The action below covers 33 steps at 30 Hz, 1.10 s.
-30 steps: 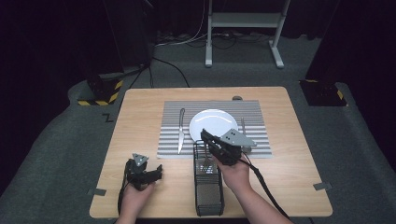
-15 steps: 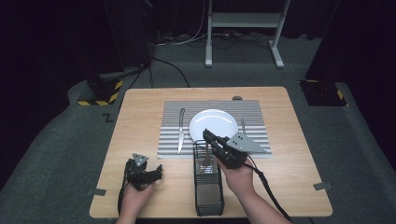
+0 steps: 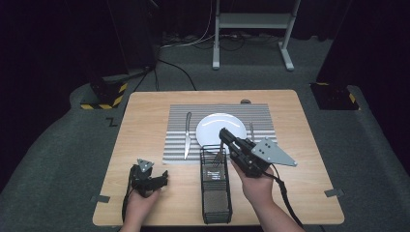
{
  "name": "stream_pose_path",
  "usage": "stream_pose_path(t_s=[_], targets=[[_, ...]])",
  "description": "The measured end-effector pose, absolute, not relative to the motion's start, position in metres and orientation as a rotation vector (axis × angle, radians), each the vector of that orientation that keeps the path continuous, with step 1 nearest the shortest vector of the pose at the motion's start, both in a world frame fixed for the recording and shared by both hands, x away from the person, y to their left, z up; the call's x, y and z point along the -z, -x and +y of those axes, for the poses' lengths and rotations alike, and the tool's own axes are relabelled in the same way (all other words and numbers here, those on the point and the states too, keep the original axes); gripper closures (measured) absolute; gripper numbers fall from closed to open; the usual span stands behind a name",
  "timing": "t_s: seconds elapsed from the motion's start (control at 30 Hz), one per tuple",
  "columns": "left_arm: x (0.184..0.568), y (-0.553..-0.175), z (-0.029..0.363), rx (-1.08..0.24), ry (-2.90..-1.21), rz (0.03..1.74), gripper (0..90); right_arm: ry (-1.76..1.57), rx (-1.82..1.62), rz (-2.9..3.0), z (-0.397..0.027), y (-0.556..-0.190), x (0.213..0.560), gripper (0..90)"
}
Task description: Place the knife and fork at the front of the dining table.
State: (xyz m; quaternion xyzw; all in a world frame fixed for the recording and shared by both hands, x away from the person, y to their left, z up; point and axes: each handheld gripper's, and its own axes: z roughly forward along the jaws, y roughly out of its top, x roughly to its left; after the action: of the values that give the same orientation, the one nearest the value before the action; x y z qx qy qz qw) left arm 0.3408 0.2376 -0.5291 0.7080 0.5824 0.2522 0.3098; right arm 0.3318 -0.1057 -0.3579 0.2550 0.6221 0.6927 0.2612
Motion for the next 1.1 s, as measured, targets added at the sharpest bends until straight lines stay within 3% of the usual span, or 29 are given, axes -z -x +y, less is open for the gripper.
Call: stream_pose_path(t_s=[0.7,1.1], targets=[[0.529,-0.341,0.238,-0.666,-1.870,1.538,13.7,-0.726,-1.856,1.512,-0.163,-0.324,0.329,86.6],[0.529,-0.341,0.238,-0.667,-1.870,1.539,13.7,-0.813,-1.691,1.505,-0.204,-0.333,0.353,86.7]])
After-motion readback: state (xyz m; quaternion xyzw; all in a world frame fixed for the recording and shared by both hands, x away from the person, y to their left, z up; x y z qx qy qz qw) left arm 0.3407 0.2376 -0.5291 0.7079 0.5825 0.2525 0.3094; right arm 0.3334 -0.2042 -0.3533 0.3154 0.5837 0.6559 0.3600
